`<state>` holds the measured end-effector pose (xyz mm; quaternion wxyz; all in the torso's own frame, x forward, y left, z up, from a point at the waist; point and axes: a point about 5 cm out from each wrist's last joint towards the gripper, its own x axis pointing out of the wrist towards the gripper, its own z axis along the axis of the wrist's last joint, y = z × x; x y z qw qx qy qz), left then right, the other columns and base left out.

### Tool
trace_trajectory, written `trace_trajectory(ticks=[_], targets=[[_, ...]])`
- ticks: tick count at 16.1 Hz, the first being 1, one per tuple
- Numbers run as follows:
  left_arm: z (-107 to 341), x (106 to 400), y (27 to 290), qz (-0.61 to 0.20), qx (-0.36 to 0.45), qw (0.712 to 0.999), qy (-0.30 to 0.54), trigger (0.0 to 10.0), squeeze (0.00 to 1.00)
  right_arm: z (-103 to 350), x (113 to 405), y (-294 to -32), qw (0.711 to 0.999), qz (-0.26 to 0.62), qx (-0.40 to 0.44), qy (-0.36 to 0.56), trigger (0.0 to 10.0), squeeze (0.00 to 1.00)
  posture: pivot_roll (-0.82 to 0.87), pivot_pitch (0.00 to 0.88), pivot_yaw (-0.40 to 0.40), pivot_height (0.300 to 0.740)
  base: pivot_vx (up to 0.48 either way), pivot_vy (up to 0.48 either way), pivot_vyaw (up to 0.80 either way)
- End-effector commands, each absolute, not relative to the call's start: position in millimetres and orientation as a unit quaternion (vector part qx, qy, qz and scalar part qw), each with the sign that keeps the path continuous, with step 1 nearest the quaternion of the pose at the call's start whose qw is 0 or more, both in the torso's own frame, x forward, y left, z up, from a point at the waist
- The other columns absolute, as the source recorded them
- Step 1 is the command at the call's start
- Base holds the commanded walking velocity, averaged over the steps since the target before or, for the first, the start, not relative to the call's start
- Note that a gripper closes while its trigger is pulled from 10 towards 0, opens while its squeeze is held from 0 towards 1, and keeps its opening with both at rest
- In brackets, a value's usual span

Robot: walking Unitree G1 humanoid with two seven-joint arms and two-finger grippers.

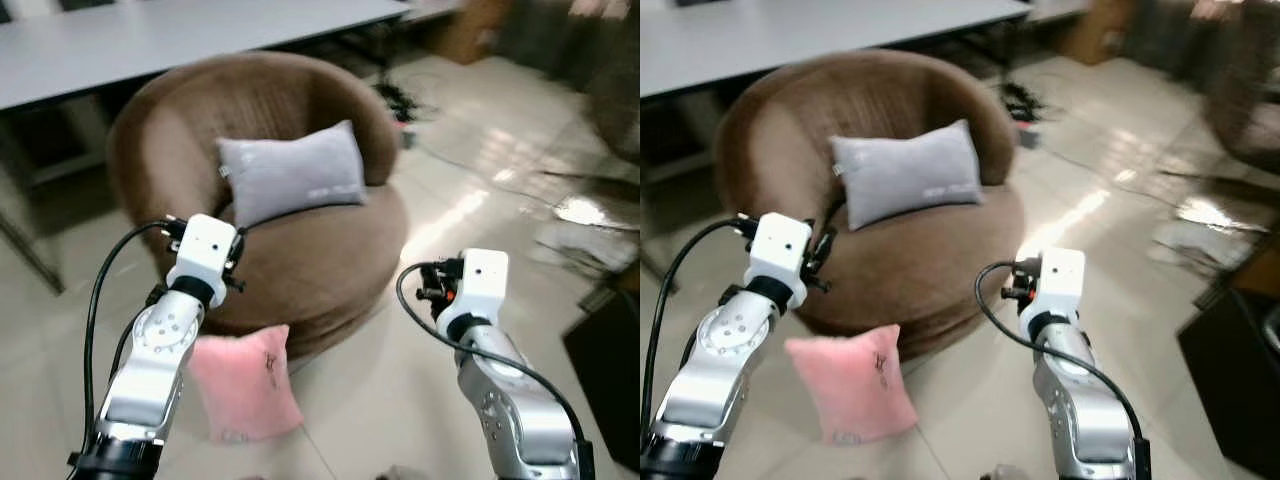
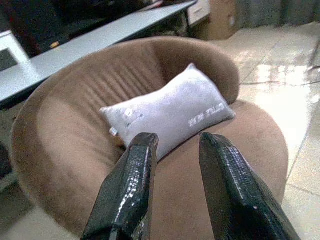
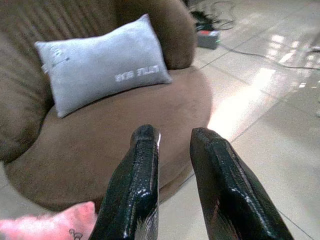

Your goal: Move the pillow to the sofa from floor

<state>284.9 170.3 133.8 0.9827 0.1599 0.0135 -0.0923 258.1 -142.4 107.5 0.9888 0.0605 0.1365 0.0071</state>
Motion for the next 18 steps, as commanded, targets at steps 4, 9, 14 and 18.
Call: trace_trajectory(ticks=[4,9,14,18], targets=[[136.2,285.1,163.9,-0.102,0.160,0.982,0.006,10.0,0.00,107.2,257.1,-150.0,0.989,-0.004,0.053,0.138,10.0,0.00,-0.03,0.043,0.034,0.740,0.000,0.390,-0.80],[136.5,285.1,163.4,-0.102,0.160,0.982,0.004,10.0,0.00,106.3,257.1,-149.4,0.989,0.000,0.051,0.138,10.0,0.00,-0.03,0.031,0.034,0.740,0.000,0.392,-0.80],[135.8,284.2,163.3,-0.101,0.159,0.982,0.005,10.0,0.00,106.7,257.3,-149.2,0.990,0.005,0.046,0.134,10.0,0.00,-0.03,0.033,0.026,0.740,0.000,0.392,-0.16],[134.8,285.1,163.2,-0.099,0.159,0.982,0.005,10.0,0.00,105.4,257.0,-151.8,0.989,0.002,0.045,0.141,10.0,0.00,-0.03,0.035,0.028,0.740,0.000,0.390,-0.60]])
